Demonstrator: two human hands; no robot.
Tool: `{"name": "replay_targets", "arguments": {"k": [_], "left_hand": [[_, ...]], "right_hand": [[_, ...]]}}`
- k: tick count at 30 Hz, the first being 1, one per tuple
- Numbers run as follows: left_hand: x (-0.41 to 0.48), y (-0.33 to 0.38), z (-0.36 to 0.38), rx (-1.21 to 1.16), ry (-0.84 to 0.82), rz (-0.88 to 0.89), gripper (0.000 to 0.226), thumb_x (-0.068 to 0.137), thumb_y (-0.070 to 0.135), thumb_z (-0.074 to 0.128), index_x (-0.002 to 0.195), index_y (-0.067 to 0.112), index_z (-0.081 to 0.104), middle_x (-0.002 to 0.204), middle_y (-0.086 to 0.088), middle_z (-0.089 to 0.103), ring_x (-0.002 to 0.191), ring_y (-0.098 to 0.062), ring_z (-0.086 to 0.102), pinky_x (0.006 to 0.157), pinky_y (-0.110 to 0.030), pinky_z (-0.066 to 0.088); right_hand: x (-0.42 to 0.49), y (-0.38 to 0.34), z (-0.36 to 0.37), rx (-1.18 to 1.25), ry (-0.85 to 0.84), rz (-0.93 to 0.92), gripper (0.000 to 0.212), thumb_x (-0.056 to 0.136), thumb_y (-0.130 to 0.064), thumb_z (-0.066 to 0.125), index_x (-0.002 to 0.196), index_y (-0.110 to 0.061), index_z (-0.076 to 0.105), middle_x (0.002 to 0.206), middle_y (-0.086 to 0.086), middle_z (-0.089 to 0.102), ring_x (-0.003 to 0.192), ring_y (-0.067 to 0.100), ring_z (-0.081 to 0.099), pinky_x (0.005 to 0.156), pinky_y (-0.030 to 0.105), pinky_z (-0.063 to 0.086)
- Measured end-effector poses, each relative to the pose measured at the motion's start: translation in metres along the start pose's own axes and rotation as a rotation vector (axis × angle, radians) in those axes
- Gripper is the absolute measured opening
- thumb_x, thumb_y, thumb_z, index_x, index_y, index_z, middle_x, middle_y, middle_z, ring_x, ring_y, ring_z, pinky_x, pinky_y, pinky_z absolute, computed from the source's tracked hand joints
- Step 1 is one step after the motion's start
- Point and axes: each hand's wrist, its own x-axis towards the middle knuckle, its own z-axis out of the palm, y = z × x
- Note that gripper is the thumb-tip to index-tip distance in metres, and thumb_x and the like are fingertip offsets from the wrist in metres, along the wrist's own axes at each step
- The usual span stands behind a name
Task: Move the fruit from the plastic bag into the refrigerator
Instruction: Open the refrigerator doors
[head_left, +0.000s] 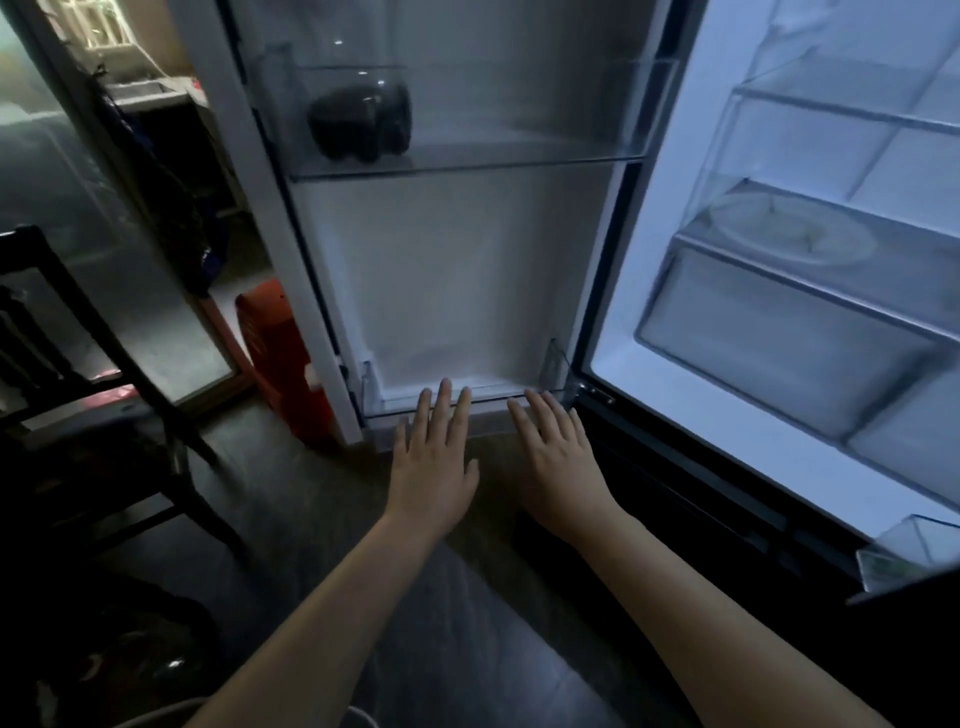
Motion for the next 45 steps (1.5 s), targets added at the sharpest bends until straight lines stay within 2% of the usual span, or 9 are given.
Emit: {"name": "replay_targets", "arguments": {"k": [7,11,14,20,28,35,39,42,45], "left_hand": [[0.016,0.094,0.023,-0.051,0.052,0.283,0.082,0.086,0.034,0.058,0.150,0.013,0.011,0.158,-0.009,0.005,0.145,-0.028,0.005,0.114,-0.047,0.011],[0.025,0.137,0.039,-0.070,-0.002,0.429,0.080,0.091,0.037,0.049,0.150,0.018,-0.001,0.158,-0.005,-0.008,0.145,-0.023,-0.008,0.118,-0.044,0.003],[0.037,0.167,0.044,-0.094,-0.006,0.537,0.080,0.090,0.036,0.052,0.151,0.018,0.003,0.159,-0.005,-0.004,0.146,-0.022,-0.005,0.116,-0.041,0.001],[0.079,0.207,0.064,-0.140,0.007,0.781,0.088,0.074,0.031,0.072,0.146,0.012,0.024,0.153,-0.012,0.028,0.140,-0.032,0.027,0.109,-0.047,0.023],[0.117,0.250,0.085,-0.209,-0.073,1.053,0.086,0.076,0.026,0.069,0.147,0.014,0.021,0.154,-0.012,0.026,0.140,-0.033,0.026,0.108,-0.050,0.029],[0.118,0.290,0.101,-0.236,-0.146,1.284,0.080,0.082,0.027,0.063,0.149,0.014,0.021,0.156,-0.010,0.019,0.143,-0.031,0.019,0.111,-0.049,0.028],[0.113,0.305,0.106,-0.216,-0.189,1.370,0.076,0.088,0.029,0.054,0.151,0.017,0.012,0.159,-0.006,0.008,0.146,-0.026,0.007,0.116,-0.045,0.017],[0.104,0.315,0.108,-0.225,-0.196,1.448,0.075,0.086,0.026,0.054,0.150,0.016,0.016,0.158,-0.006,0.013,0.145,-0.027,0.011,0.115,-0.045,0.019],[0.092,0.327,0.111,-0.244,-0.189,1.530,0.074,0.084,0.025,0.057,0.149,0.015,0.022,0.156,-0.007,0.021,0.143,-0.029,0.019,0.111,-0.047,0.027]], "right_hand": [[-0.067,0.083,-0.023,0.048,0.176,0.252,0.077,0.084,-0.023,0.061,0.149,-0.009,0.024,0.156,0.016,0.020,0.145,0.034,0.014,0.116,0.050,0.011],[-0.096,0.117,-0.026,0.031,0.225,0.397,0.077,0.074,-0.019,0.070,0.142,-0.003,0.038,0.147,0.022,0.036,0.137,0.041,0.032,0.108,0.058,0.026],[-0.107,0.134,-0.028,0.004,0.246,0.481,0.076,0.073,-0.018,0.071,0.141,-0.003,0.040,0.147,0.022,0.037,0.136,0.040,0.033,0.107,0.059,0.028],[-0.116,0.161,-0.030,-0.067,0.267,0.688,0.075,0.075,-0.020,0.070,0.141,-0.004,0.039,0.148,0.020,0.035,0.138,0.038,0.031,0.108,0.058,0.024],[-0.131,0.183,-0.028,-0.101,0.266,1.018,0.072,0.084,-0.026,0.062,0.146,-0.006,0.030,0.155,0.017,0.022,0.144,0.034,0.018,0.111,0.060,0.011],[-0.143,0.174,-0.026,-0.069,0.353,1.124,0.069,0.091,-0.023,0.054,0.149,-0.007,0.020,0.158,0.014,0.010,0.146,0.029,0.005,0.116,0.038,-0.003],[-0.158,0.163,-0.018,-0.109,0.348,1.198,0.069,0.088,-0.024,0.058,0.146,-0.006,0.027,0.155,0.016,0.020,0.145,0.030,0.015,0.116,0.039,0.010],[-0.171,0.153,-0.012,-0.203,0.304,1.259,0.072,0.078,-0.025,0.070,0.139,-0.003,0.040,0.147,0.018,0.037,0.136,0.033,0.035,0.112,0.041,0.025],[-0.184,0.139,-0.008,-0.254,0.307,1.314,0.072,0.075,-0.027,0.072,0.137,-0.004,0.044,0.144,0.016,0.043,0.133,0.032,0.041,0.109,0.039,0.024]]}}
